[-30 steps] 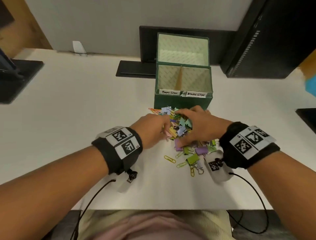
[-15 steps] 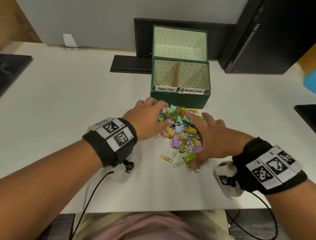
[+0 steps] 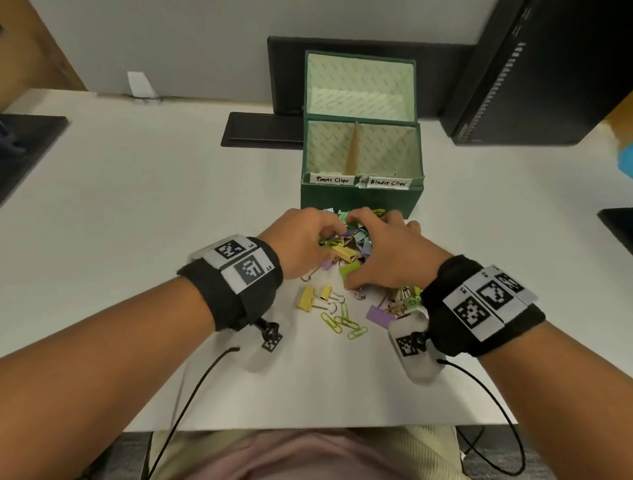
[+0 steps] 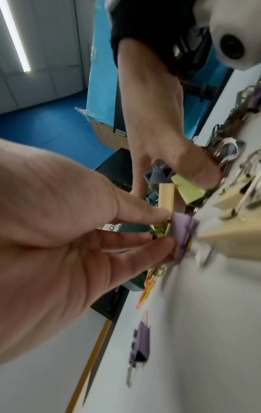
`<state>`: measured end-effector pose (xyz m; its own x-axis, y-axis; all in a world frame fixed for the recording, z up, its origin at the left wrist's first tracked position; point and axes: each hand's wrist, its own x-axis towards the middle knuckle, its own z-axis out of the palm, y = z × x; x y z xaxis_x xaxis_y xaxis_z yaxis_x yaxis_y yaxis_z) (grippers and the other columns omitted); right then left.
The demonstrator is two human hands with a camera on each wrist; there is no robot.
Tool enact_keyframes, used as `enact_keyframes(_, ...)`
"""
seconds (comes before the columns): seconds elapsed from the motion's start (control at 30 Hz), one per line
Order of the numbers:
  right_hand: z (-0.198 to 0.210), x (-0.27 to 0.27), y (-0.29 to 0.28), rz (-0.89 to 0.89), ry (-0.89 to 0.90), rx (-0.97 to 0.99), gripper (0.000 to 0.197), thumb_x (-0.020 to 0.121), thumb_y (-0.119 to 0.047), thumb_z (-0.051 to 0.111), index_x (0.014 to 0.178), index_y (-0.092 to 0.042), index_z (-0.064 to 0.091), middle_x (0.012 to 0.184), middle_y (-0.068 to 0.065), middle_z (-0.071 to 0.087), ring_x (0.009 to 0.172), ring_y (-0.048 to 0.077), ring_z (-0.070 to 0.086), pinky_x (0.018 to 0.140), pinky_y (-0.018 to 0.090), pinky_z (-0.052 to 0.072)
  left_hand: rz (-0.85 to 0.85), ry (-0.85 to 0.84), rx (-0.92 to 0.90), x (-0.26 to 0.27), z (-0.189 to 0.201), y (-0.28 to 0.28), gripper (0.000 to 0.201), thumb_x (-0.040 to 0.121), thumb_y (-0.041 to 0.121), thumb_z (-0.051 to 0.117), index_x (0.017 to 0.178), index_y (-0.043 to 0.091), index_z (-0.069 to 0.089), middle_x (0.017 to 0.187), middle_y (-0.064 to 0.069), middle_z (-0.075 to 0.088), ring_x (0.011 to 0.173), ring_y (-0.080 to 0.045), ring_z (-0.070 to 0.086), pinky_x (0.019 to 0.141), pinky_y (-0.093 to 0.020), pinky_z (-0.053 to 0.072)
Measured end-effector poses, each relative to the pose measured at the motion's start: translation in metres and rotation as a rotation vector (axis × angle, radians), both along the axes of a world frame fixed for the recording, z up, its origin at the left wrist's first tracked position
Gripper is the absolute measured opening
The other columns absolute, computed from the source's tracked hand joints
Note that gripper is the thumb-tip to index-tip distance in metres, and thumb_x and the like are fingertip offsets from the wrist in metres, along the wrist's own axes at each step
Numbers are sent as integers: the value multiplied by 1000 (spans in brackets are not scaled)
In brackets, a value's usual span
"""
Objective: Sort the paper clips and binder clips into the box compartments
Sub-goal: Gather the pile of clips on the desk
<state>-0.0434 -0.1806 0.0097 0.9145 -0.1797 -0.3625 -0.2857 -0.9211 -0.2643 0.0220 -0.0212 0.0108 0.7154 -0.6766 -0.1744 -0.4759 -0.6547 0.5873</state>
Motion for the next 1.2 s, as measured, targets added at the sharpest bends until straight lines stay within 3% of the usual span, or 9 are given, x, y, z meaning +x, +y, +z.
enact_keyframes(0.2, 0, 5, 2, -22, -70, 56, 66, 68, -41, 80, 120, -36, 38, 110, 6, 34, 103, 37, 43, 79, 37, 40, 39, 37, -87, 0, 0, 2, 37, 88, 11, 66, 122, 23, 62, 113, 0, 65, 91, -15, 62, 88, -29, 50)
enact_keyframes(0.43, -9, 8, 3, -17, -82, 67, 77, 65, -49, 81, 131, -45, 41, 125, 11, 43, 116, 39, 41, 94, 43, 40, 101, 78, -156, -6, -1, 1, 35, 89, 7, 62, 122, 21, 65, 114, 3, 64, 88, -9, 58, 83, -19, 43)
enact_keyframes(0.6, -15, 13, 2, -62, -174, 150, 49, 63, -38, 79, 101, -40, 47, 109, 10, 53, 103, 36, 51, 75, 34, 42, 123, 111, -207, -6, 0, 6, 33, 89, 7, 61, 118, 23, 66, 119, 4, 66, 93, -11, 63, 87, -24, 48)
enact_keyframes(0.67, -13, 11, -1, -87, -241, 199, 40, 67, -27, 81, 92, -33, 49, 98, 7, 56, 90, 28, 53, 59, 27, 37, 155, 121, -221, -4, -2, 11, 31, 90, 9, 61, 116, 25, 66, 121, 6, 65, 99, -12, 64, 91, -29, 50)
enact_keyframes(0.73, -11, 6, -6, -104, -298, 239, 31, 70, -19, 82, 87, -26, 56, 88, -1, 58, 78, 18, 52, 53, 23, 32, 191, 136, -250, -3, -4, 15, 32, 90, 10, 60, 117, 25, 66, 123, 7, 63, 103, -13, 62, 91, -27, 50)
enact_keyframes(0.83, -8, 0, -12, -145, -323, 353, 29, 70, -13, 84, 87, -19, 61, 83, -7, 57, 69, 8, 50, 54, 19, 37, 233, 169, -313, -2, -6, 20, 30, 91, 10, 60, 116, 26, 66, 121, 7, 63, 104, -10, 62, 86, -22, 49)
enact_keyframes(0.97, -6, -1, -23, -301, -349, 546, 26, 70, -1, 80, 85, -15, 64, 82, 4, 61, 65, 17, 56, 56, 27, 47, 291, 186, -427, -4, -6, 22, 29, 89, 8, 59, 109, 27, 68, 112, 8, 65, 103, -10, 62, 93, -33, 51)
enact_keyframes(1.07, -2, -3, -31, -460, -354, 786, 26, 73, 13, 68, 83, -10, 63, 74, 10, 57, 53, 19, 55, 46, 26, 47, 342, 186, -545, -8, -4, 15, 26, 90, 8, 59, 104, 27, 69, 108, 10, 67, 101, -10, 63, 94, -35, 52)
enact_keyframes(1.2, 6, -6, -34, -526, -323, 986, 31, 73, 17, 63, 79, -13, 61, 76, 12, 51, 57, 25, 50, 48, 28, 45, 373, 319, -711, -18, -4, 0, 23, 93, 6, 54, 105, 19, 70, 105, 0, 70, 99, -17, 66, 93, -37, 53)
